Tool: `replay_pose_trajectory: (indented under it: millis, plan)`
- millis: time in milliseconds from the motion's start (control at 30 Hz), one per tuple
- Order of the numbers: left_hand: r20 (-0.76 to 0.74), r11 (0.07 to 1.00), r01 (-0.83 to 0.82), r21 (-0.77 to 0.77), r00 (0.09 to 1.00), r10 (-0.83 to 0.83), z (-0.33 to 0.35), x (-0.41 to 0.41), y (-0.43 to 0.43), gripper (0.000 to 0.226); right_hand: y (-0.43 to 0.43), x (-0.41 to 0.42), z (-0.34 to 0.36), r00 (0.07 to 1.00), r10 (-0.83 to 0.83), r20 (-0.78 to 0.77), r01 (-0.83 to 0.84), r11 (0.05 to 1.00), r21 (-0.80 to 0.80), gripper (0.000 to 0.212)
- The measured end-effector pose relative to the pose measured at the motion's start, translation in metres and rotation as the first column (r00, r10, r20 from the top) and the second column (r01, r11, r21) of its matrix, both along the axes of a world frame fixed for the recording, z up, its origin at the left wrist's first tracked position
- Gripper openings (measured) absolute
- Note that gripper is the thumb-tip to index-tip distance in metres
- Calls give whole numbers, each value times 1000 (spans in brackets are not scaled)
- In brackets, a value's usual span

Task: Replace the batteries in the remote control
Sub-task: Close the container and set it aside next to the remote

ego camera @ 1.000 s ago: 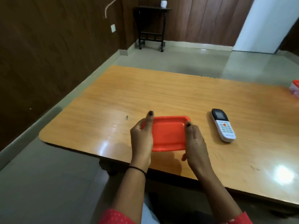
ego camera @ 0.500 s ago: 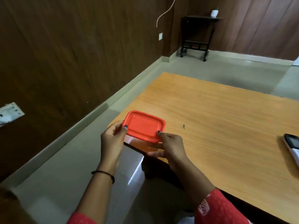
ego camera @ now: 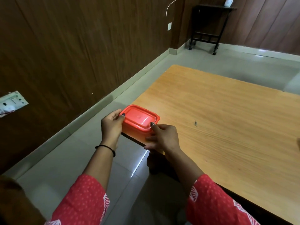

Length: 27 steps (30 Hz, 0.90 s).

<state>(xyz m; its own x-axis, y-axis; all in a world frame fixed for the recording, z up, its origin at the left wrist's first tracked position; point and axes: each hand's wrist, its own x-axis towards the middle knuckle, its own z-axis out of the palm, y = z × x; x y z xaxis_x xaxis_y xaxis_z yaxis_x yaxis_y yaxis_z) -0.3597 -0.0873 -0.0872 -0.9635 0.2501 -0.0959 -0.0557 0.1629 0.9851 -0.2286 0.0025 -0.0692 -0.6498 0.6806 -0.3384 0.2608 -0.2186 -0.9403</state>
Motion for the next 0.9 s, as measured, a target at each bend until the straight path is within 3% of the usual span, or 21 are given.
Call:
replay_pose_trajectory:
  millis: [200,333,433,567,767,900]
  plan:
    - [-73,996,-86,-27,994,84,10,15,0,35,5,11,3,1000,-6,15,6,1000,-28,36]
    - [-256,996,-86,-24,964,77,30,53,0,28,10,47,21,996,-63,-56,61,997,-38,34]
    - [-342,998,41,45,939,-23,51,106,5,25,10,91,39,990,-98,-103,98,995,-11,31]
    - [-345,953,283,104,909,-232,70,179,20,24,10,160,61,977,-174,-124,184,981,67,30]
    - [-378,834,548,61,786,-489,82,277,47,20,21,281,77,910,-383,-157,406,898,168,27]
    - [-318,729,685,-20,687,-654,77,325,67,19,36,348,67,824,-541,-165,564,810,161,19]
